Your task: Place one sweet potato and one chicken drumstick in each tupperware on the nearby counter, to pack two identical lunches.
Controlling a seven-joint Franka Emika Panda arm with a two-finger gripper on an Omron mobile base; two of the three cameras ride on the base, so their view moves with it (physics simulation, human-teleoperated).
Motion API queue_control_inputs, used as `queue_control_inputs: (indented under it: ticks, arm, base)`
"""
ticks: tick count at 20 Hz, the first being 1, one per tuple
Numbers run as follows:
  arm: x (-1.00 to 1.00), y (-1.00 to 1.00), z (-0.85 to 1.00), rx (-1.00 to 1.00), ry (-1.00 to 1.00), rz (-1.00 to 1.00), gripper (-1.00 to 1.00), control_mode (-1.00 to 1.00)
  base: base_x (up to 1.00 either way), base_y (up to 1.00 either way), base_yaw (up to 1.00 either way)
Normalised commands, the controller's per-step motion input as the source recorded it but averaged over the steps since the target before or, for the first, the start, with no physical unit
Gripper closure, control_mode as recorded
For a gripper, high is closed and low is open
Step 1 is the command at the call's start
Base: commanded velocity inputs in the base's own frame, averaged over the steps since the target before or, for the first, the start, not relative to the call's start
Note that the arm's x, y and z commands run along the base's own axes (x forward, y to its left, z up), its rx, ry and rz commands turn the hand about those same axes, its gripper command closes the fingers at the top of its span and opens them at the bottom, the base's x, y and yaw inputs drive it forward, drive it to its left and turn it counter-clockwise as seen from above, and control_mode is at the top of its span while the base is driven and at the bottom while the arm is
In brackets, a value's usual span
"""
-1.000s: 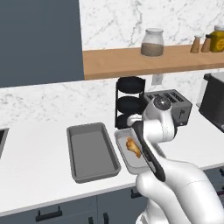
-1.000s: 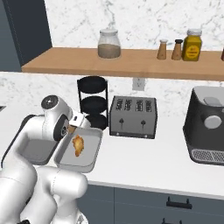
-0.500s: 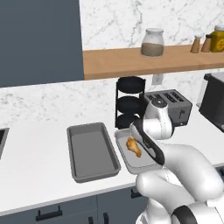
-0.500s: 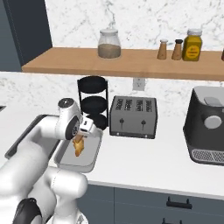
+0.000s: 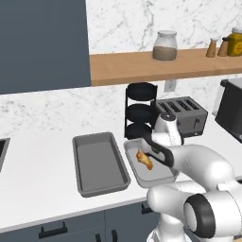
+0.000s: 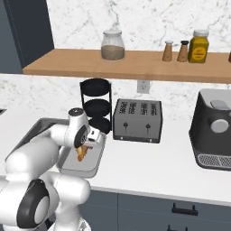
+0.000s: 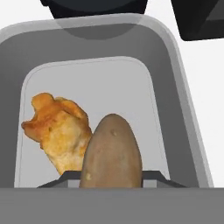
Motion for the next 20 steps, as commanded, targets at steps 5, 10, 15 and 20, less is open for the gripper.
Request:
queue_control_inputs:
  ticks: [5, 10, 15, 20]
  arm:
    - [0.06, -0.04, -0.41, 0.0, 0.04, 0.03, 1.0, -1.0]
    - [0.24, -0.01, -0.29, 0.0, 0.0, 0.02, -1.0, -1.0]
    - [0.23, -0.05, -0.06, 0.0, 0.0, 0.0, -1.0, -1.0]
    - [-0.35, -0.02, 0.29, 0.0, -0.11, 0.01, -1.0, -1.0]
  base:
    - [0.0, 0.0, 0.0]
    - [0.0, 0.0, 0.0]
    - [0.0, 0.0, 0.0]
    - [0.0, 0.0, 0.0]
